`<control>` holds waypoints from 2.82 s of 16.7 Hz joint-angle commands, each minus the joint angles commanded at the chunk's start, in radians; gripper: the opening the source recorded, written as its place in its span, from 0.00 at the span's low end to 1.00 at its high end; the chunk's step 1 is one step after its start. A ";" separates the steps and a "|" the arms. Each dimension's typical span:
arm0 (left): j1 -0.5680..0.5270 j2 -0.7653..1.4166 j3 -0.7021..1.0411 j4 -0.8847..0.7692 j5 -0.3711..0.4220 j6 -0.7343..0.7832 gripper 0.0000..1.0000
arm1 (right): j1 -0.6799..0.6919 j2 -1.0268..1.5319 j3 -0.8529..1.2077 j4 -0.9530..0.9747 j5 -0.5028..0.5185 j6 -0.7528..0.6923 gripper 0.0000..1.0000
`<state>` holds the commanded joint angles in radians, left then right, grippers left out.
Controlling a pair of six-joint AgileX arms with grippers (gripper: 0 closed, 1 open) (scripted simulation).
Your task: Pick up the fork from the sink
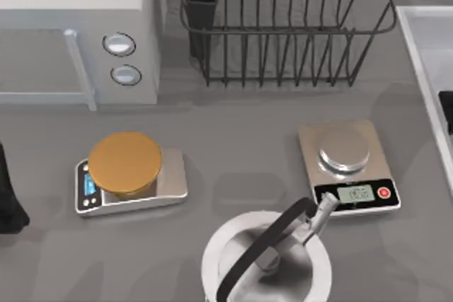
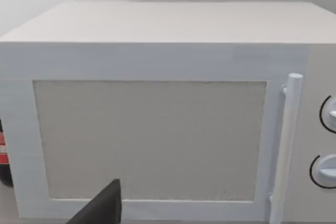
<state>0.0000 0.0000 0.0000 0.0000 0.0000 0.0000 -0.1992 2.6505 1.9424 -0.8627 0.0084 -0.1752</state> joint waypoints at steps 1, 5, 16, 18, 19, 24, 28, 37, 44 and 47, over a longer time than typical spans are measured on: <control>0.000 0.000 0.000 0.000 0.000 0.000 1.00 | 0.000 0.000 0.000 0.000 0.000 0.000 1.00; 0.000 0.000 0.000 0.000 0.000 0.000 1.00 | 0.000 0.000 0.000 0.000 0.000 0.000 0.70; 0.000 0.000 0.000 0.000 0.000 0.000 1.00 | 0.000 0.000 0.000 0.000 0.000 0.000 0.00; 0.000 0.000 0.000 0.000 0.000 0.000 1.00 | 0.000 0.000 0.000 0.000 0.000 0.000 0.00; 0.000 0.000 0.000 0.000 0.000 0.000 1.00 | 0.000 0.000 0.000 0.000 0.000 0.000 0.00; 0.000 0.000 0.000 0.000 0.000 0.000 1.00 | 0.003 -0.045 0.015 -0.014 -0.008 0.007 0.00; 0.000 0.000 0.000 0.000 0.000 0.000 1.00 | 0.002 -0.071 0.108 -0.129 -0.009 0.006 0.00; 0.000 0.000 0.000 0.000 0.000 0.000 1.00 | 0.001 -0.182 0.361 -0.498 -0.010 0.004 0.00; 0.000 0.000 0.000 0.000 0.000 0.000 1.00 | 0.066 -0.252 0.288 -0.500 -0.010 0.067 0.00; 0.000 0.000 0.000 0.000 0.000 0.000 1.00 | 0.181 -0.409 0.132 -0.512 -0.009 0.180 0.00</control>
<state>0.0000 0.0000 0.0000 0.0000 0.0000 0.0000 -0.0178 2.2413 2.0741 -1.3745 -0.0010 0.0047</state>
